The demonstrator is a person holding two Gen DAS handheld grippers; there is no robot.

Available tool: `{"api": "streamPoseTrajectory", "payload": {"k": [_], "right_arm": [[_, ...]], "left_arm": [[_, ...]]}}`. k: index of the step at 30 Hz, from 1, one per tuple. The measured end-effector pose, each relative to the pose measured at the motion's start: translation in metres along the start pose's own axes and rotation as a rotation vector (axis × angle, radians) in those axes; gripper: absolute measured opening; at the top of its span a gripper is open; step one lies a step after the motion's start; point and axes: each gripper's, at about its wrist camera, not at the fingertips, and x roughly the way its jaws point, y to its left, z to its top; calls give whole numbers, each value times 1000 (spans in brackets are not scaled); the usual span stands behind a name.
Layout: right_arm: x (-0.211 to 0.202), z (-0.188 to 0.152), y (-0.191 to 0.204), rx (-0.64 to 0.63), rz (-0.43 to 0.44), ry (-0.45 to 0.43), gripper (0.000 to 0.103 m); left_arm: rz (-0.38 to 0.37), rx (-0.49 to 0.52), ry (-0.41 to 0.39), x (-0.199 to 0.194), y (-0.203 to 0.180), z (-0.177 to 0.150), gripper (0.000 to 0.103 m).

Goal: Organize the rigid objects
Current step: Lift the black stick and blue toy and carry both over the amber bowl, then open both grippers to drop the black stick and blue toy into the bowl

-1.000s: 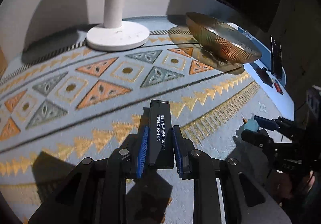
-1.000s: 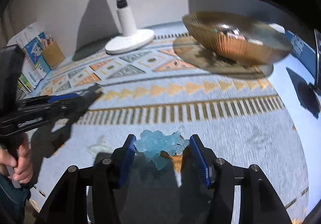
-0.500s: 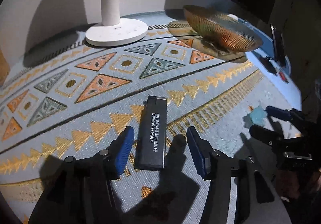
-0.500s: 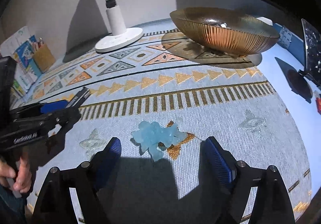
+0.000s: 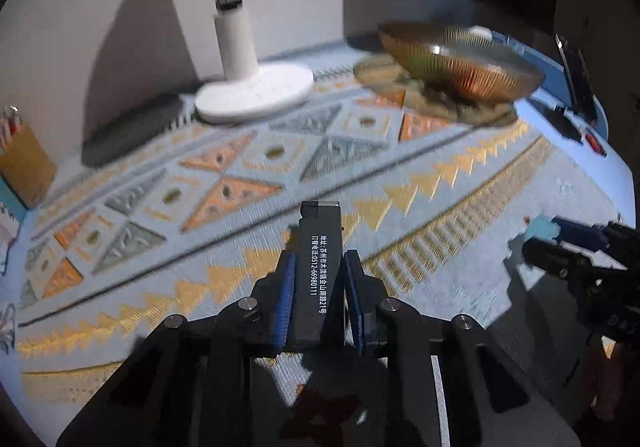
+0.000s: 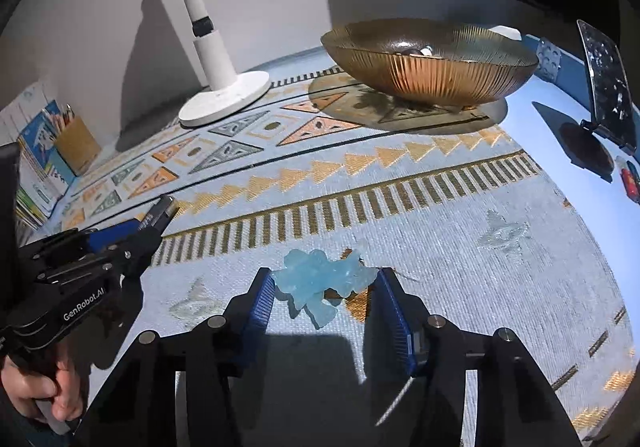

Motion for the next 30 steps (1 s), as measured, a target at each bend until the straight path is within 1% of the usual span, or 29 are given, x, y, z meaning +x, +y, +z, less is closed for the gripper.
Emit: {"api": "streamPoseTrajectory", "payload": {"k": [1,5,8,11,13,14,16,19,22,24,27,30], "right_arm": [[-2,1,-1,3,12,-4,46],[-20,17,-14,35,29,-57,46],[-39,37,-35,73,26,-115,46],[-62,64,-70,126,-3,-185,46],[-76,85,-93,155,-26,-234,46],[-81,94,-101,164,-43,-250,46],[-90,117,-120,186,-94,-289,46],[-96,153,-146,225,-122,-348,46],[-85,175,-160,235,-137,-354,46],[-67,189,-166,243,-141,-331,46],[-33,199,-172,265,-131,-276,46],[2,204,-179,298,-86,-220,46]], "left_arm": [[-4,-5,-10,-4,0,4,21],[-59,-31,-72,-21,1,33,21],[-93,-13,-135,-36,-7,69,21],[-133,0,-187,-42,-16,103,21],[-178,-4,-217,-42,-24,131,21],[-195,-9,-233,-41,-29,147,21],[-219,-11,-261,-37,-38,170,22],[-241,3,-293,-24,-58,203,22],[-277,1,-259,7,-78,228,22],[-298,-4,-211,35,-89,236,22],[-330,-35,-117,80,-100,240,22],[-333,-49,-57,111,-107,239,22]]}}
